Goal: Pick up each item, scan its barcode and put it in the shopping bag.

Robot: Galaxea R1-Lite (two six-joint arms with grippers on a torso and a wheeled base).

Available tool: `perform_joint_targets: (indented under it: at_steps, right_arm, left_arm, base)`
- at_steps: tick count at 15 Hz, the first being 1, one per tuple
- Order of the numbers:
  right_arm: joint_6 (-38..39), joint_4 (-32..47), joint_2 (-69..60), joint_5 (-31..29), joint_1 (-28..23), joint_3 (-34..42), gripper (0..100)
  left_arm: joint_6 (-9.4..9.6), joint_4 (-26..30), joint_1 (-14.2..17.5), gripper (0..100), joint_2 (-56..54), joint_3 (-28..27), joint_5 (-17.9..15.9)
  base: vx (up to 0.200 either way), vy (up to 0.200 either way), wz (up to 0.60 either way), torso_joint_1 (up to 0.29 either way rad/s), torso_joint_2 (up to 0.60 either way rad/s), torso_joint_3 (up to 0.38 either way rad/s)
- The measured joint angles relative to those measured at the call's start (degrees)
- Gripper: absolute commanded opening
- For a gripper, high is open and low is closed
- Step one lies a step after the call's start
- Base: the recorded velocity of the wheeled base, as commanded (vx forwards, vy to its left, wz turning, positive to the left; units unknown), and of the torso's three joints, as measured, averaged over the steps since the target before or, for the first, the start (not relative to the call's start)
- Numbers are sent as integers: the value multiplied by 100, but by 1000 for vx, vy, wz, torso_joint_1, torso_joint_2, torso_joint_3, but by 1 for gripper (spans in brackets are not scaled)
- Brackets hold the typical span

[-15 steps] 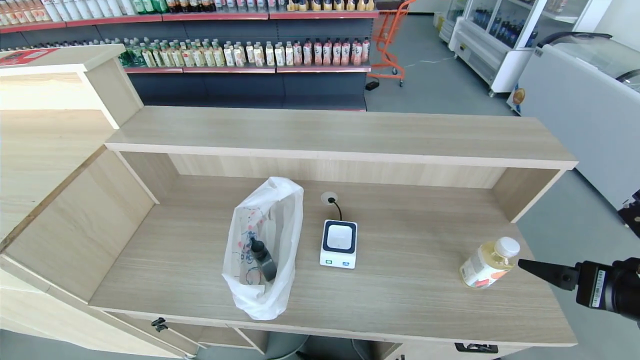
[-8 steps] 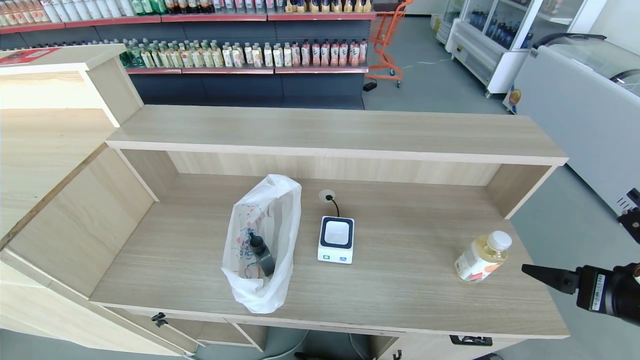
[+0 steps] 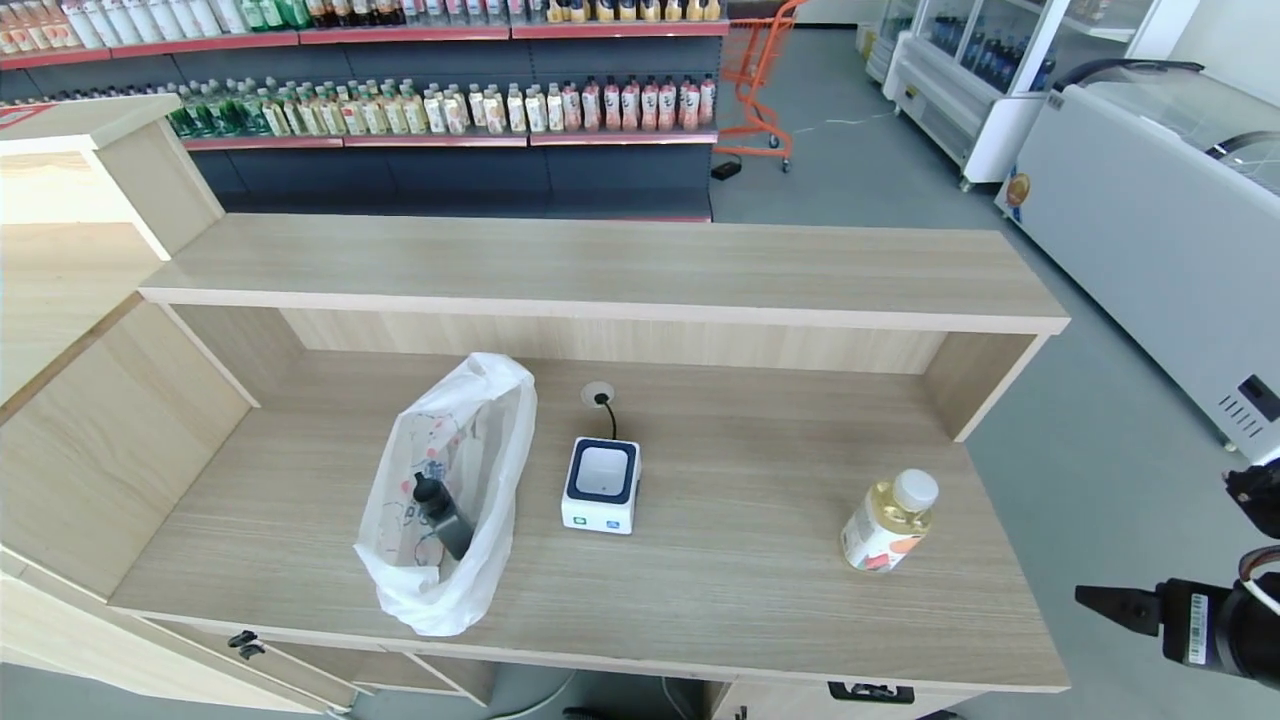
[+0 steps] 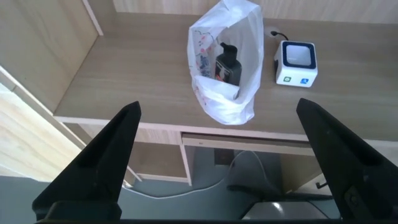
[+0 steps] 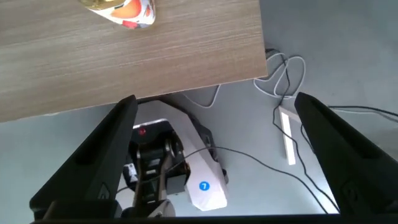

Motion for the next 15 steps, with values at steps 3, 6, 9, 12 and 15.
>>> perform_joint_targets:
  at_steps: [3,6,9,12,15]
  right_arm:
    - [-471,-28,367,-11,-16,-77,100]
    - [-657,-162,855,-33,-33,-251,100]
    - [-673,-1173,1577,-2,-10,-256,100]
    - [-681,-2868,2432,447,37,-30,100]
    - [-1017,-3694,3149,1225,67,138,100]
  left_arm:
    - [0,0,-10,100,0,0,2]
    - [0,0,-5,100,0,0,2]
    - [-2,0,-5,100,0,0,2]
    - [0,0,-5,100,0,0,2]
    - [0,0,-5,100,0,0,2]
  base:
    - [0,0,0,0,0,0]
    - [0,0,0,0,0,0]
    - [0,0,0,0,0,0]
    - [0,0,0,0,0,0]
    - [0,0,0,0,0,0]
